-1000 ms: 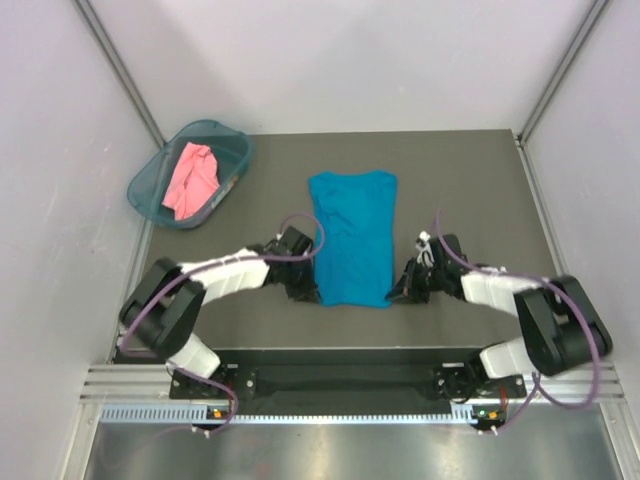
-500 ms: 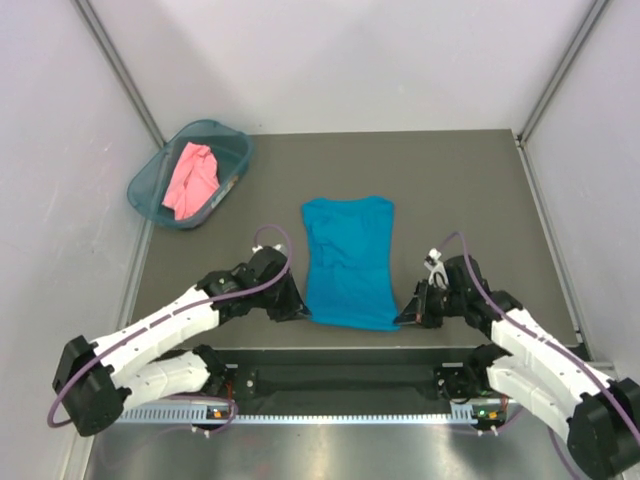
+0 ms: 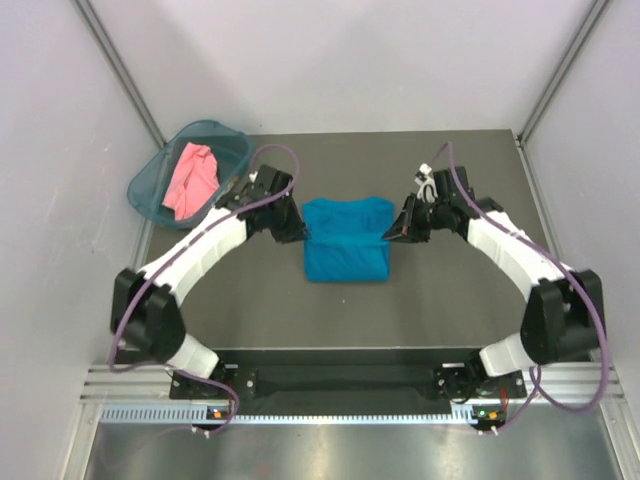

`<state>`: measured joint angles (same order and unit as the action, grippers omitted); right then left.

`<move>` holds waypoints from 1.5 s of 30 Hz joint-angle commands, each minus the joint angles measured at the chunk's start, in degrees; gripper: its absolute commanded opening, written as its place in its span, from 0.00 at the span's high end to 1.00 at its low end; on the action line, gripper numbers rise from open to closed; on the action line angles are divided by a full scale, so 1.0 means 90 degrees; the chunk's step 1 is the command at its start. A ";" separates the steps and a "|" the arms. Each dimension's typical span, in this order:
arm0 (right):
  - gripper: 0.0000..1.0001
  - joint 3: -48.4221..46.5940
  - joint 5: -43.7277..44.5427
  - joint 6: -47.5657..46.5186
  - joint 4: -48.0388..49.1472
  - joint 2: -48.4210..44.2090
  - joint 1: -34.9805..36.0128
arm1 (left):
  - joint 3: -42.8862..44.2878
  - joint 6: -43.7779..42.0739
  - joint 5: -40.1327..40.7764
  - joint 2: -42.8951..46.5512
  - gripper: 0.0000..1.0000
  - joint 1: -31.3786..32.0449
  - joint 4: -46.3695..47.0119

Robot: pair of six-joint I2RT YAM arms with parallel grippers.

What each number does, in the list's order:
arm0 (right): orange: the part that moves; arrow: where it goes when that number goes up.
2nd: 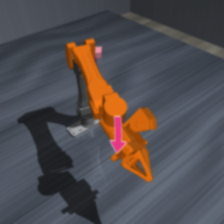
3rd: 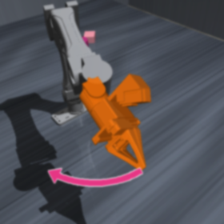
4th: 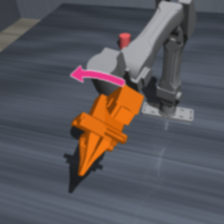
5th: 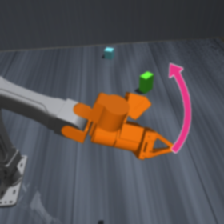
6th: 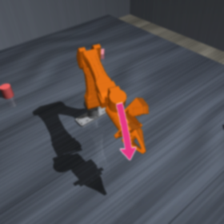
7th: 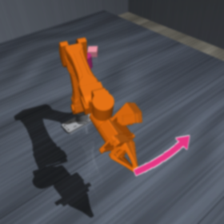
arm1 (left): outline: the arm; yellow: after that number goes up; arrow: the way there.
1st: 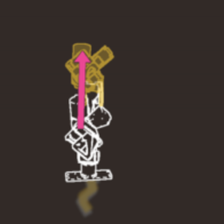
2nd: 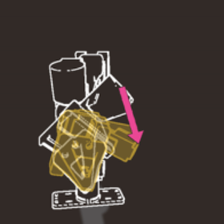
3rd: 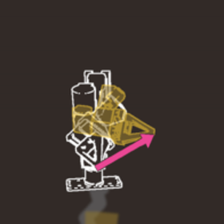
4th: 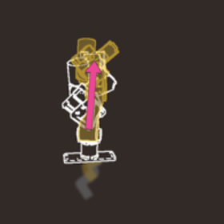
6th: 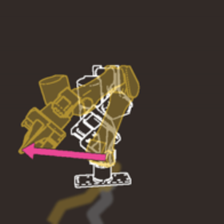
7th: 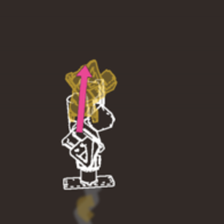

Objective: Fold and stack the t-shirts
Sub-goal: Fold the tshirt

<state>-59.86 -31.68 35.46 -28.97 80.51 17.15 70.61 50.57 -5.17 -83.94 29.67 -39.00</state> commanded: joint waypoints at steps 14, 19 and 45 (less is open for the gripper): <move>1.00 -0.2509 -0.0757 -0.0503 -0.0062 0.2704 -0.0841 | 0.3482 -0.1546 -0.1193 -0.3377 1.00 -0.1080 -0.0295; 1.00 -0.3279 -0.0903 -0.0474 -0.0052 0.3475 -0.0948 | 0.4000 -0.1546 -0.1310 -0.3905 1.00 -0.1236 -0.0266; 0.52 -0.6345 0.0481 -0.1936 -0.2180 0.5244 -0.1281 | 0.6227 -0.1916 -0.0412 -0.5245 0.53 -0.1549 -0.0715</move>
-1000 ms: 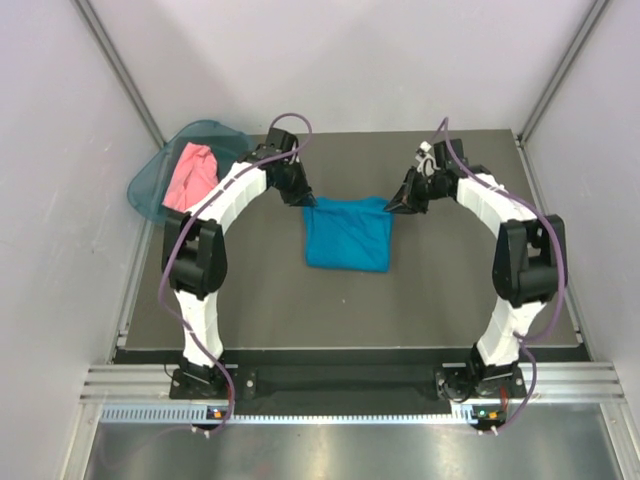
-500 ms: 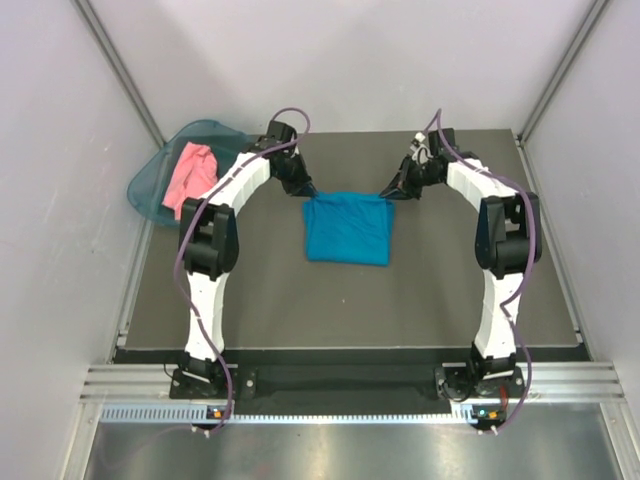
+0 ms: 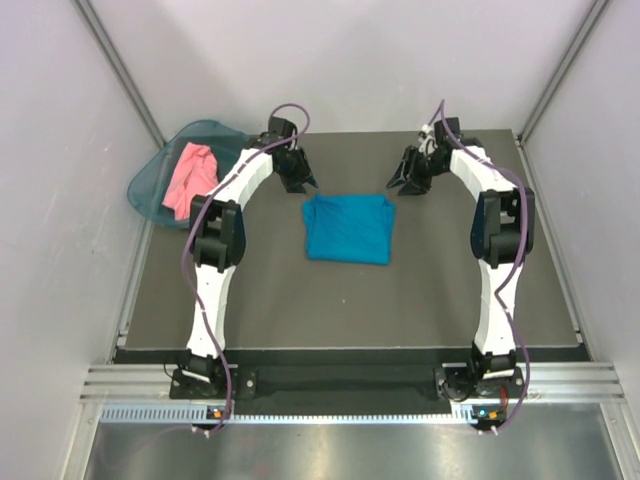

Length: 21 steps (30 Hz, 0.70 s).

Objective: Fold and stack the t-shirts
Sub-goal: Fold the tshirt

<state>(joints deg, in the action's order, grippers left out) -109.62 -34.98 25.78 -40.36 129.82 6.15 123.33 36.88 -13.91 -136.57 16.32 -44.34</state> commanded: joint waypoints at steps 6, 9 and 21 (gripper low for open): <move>0.48 -0.0040 0.0607 -0.0932 -0.0548 -0.0879 0.0292 | -0.1210 -0.0095 -0.0484 0.1609 0.62 0.0032 0.0803; 0.50 0.0615 0.0002 -0.0473 0.0068 -0.1055 0.0614 | -0.2285 0.0333 -0.1554 0.1922 0.67 0.0179 0.2081; 0.96 0.1761 -0.1006 0.1012 0.3223 -0.0304 0.0791 | -0.3107 0.0951 -0.2234 0.1045 0.82 0.0287 0.4300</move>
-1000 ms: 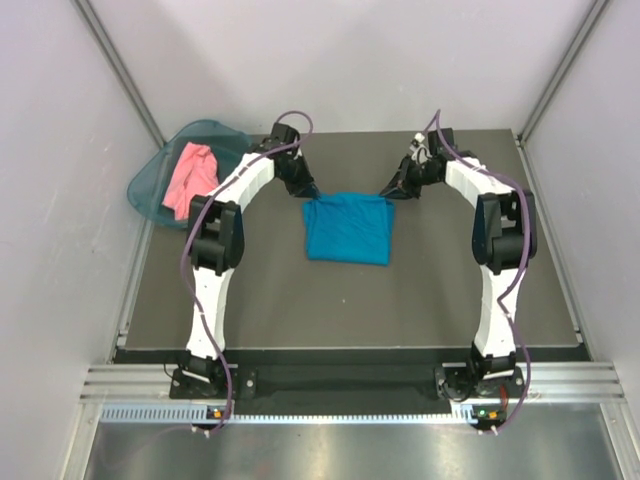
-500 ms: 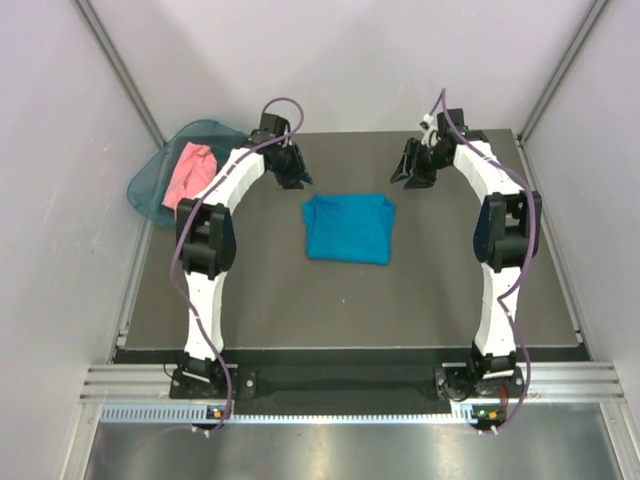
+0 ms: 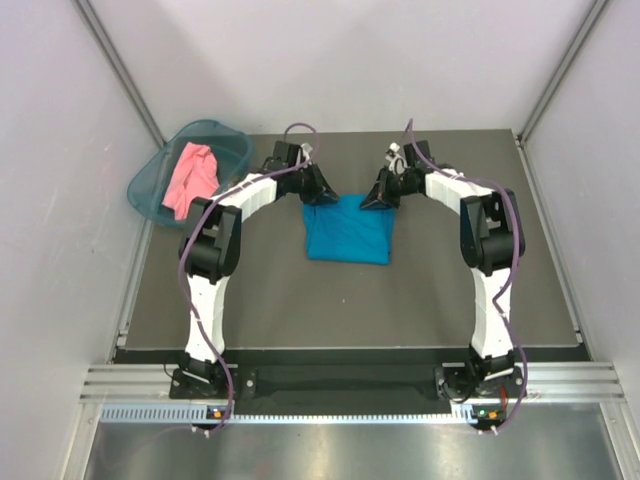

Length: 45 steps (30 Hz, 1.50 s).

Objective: Fold and stack the t-shirts
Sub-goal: Fold the tshirt

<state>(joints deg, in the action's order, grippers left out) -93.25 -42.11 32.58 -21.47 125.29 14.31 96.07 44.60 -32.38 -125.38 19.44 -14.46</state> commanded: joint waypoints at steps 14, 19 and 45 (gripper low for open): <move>0.94 -0.0439 -0.0204 0.0706 0.1703 0.1253 -0.0934 | 0.0769 -0.0492 0.0570 -0.1215 0.83 -0.0597 0.0592; 0.90 -0.0927 -0.0233 0.0697 0.1351 0.1430 -0.1150 | 0.1287 -0.0785 0.0667 -0.1293 0.82 -0.0725 -0.0099; 0.25 -0.0518 0.1240 -0.1754 -0.1628 -0.1128 -0.0975 | -0.1134 -0.1459 0.1908 0.2858 0.45 -0.0520 -0.1908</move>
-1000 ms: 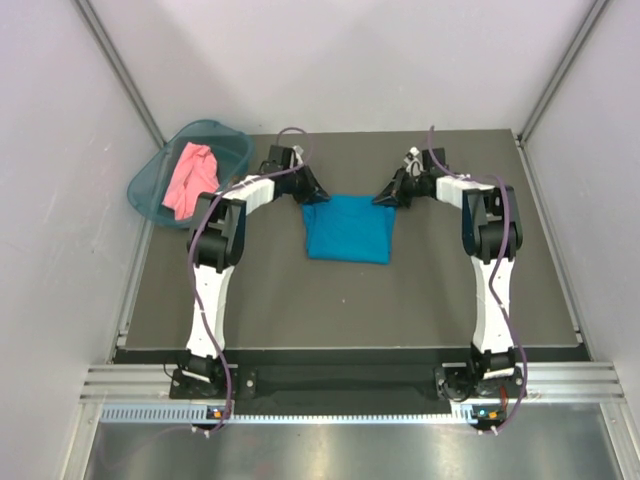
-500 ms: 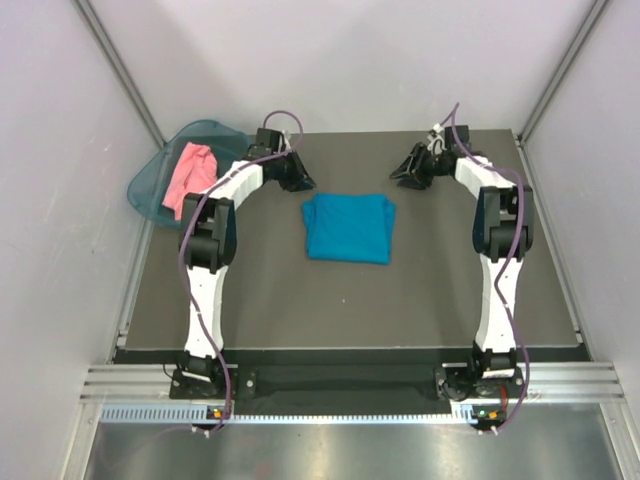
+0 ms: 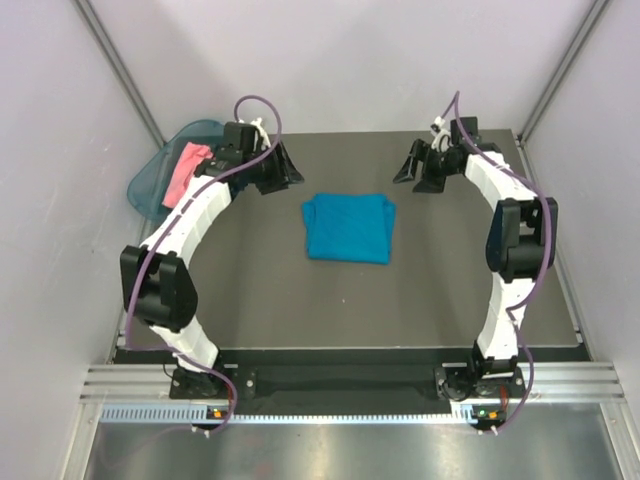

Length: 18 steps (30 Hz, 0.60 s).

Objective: Fold and stack the t-shirts
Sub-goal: Fold the tshirt

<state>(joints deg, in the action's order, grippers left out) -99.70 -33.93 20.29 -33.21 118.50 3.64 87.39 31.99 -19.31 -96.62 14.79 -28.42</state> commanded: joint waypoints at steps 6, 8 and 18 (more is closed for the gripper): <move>0.24 0.0453 0.0908 -0.0351 -0.0460 -0.0481 0.0630 | 0.0767 -0.0088 0.1304 -0.1305 0.38 0.0309 -0.0895; 0.24 0.0530 0.1016 -0.0312 -0.0460 -0.0510 0.0767 | 0.1011 0.0058 0.1597 -0.1656 0.37 0.0436 -0.0885; 0.24 0.0804 0.1065 -0.0487 -0.0558 -0.0676 0.0836 | 0.1891 0.0332 0.2087 -0.3014 0.36 0.0916 -0.0934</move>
<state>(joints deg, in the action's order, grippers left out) -92.44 -25.19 17.52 -38.13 116.51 11.09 101.80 33.80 -3.16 -122.58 22.72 -36.80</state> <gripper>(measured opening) 0.759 0.635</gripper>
